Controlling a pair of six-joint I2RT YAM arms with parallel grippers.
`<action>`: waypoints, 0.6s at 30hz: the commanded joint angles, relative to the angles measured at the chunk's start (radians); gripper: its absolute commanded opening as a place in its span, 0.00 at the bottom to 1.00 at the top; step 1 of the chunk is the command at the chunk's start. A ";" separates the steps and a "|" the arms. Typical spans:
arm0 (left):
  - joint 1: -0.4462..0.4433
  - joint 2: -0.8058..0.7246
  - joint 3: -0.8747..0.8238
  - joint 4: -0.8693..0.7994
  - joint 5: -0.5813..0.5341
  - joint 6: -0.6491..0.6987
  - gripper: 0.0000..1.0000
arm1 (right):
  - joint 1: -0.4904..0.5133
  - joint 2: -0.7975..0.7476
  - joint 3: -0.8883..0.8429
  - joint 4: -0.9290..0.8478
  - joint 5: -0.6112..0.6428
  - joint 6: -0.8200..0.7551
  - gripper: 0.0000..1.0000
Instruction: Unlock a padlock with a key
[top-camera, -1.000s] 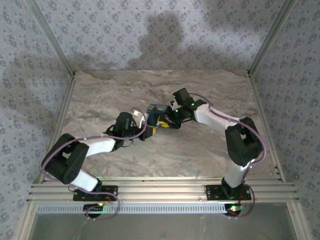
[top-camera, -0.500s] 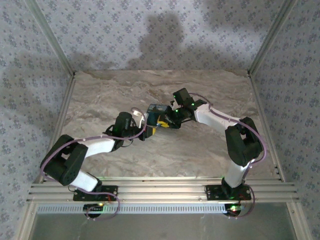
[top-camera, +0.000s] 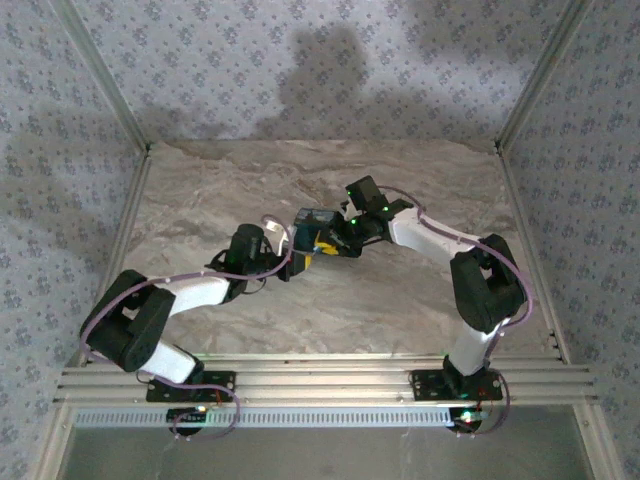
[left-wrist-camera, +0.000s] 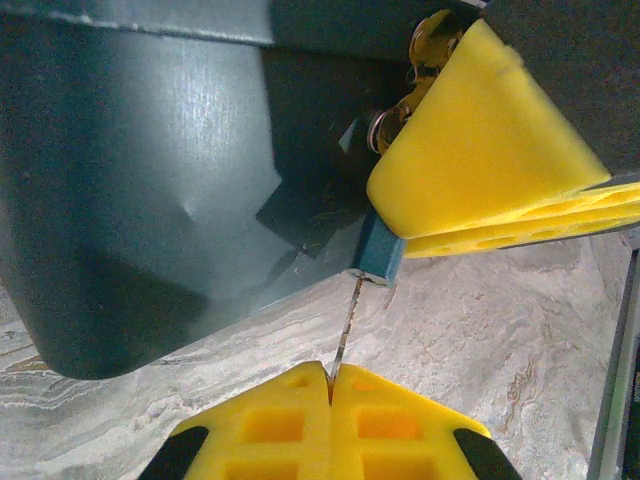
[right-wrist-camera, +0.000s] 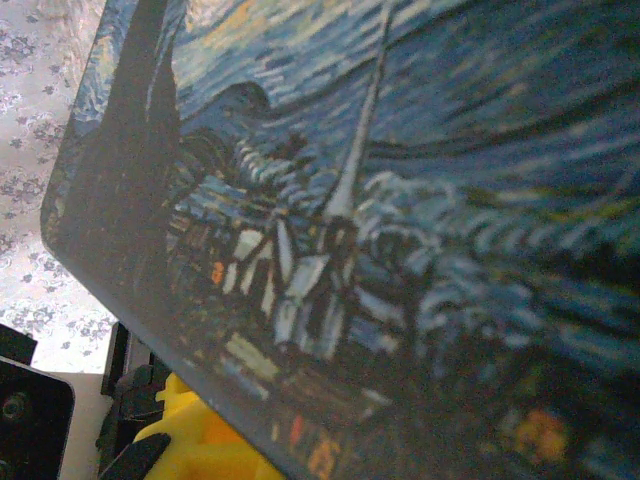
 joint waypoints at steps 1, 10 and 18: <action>0.002 -0.041 0.000 0.061 0.015 -0.011 0.00 | 0.014 -0.019 0.006 -0.014 -0.018 -0.025 0.00; 0.016 -0.046 0.000 0.066 0.011 -0.017 0.00 | 0.016 -0.017 0.007 -0.022 -0.016 -0.033 0.00; 0.015 -0.011 0.006 0.080 0.021 -0.023 0.00 | 0.023 -0.015 0.016 -0.006 -0.020 -0.016 0.00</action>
